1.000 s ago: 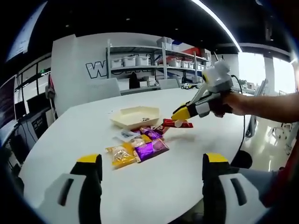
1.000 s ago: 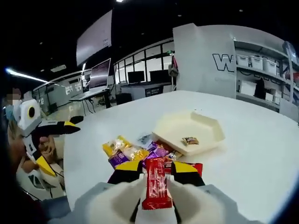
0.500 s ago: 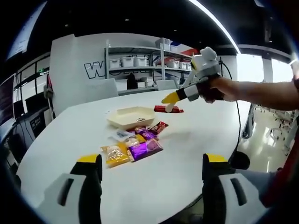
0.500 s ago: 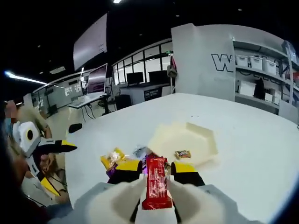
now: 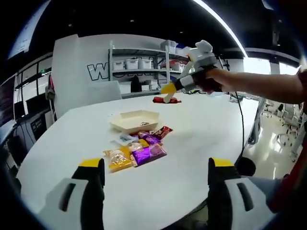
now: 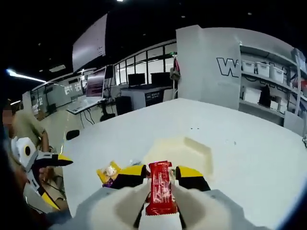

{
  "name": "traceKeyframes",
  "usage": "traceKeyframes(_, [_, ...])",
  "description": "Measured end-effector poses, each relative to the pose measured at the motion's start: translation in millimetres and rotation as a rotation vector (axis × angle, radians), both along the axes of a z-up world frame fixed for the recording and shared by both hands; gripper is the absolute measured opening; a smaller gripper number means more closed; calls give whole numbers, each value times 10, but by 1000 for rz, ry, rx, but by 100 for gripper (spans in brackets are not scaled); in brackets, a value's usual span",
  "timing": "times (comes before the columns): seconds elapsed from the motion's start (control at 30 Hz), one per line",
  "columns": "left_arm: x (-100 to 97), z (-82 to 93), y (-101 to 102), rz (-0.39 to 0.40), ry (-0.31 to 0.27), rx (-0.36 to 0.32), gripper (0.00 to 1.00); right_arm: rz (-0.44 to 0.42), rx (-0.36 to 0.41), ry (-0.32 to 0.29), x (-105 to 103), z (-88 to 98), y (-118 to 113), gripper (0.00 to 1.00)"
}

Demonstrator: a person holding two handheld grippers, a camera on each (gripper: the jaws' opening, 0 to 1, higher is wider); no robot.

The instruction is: Place the target food into the container with the food tongs after gripping and lifting it, then release it inside without dropping or visibly crushing the food.

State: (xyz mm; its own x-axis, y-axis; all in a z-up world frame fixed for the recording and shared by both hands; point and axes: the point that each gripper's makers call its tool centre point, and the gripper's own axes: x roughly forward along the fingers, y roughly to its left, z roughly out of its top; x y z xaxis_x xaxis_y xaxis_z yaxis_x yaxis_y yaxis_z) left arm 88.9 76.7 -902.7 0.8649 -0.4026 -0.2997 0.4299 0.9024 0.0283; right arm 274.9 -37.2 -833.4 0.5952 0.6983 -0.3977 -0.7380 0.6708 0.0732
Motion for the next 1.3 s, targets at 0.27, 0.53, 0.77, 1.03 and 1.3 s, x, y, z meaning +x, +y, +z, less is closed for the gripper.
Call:
traceKeyframes(0.27, [-9,83,35,11,-2,-3,87,-19,27,44,191,119,28,19])
traceKeyframes(0.53, [-17,151,45,22,-12,-7,87,-33,-30,29,478,251,78,19])
traceKeyframes(0.77, [-16,138,19,19,-9,1,87,-24,-55,0,624,524,226,19])
traceKeyframes(1.03, [-11,143,-31,5,-16,3,88,-39,-62,14,711,549,320,19])
traceKeyframes(1.3, [6,197,53,20,-27,0,87,-65,-62,32,854,555,363,19])
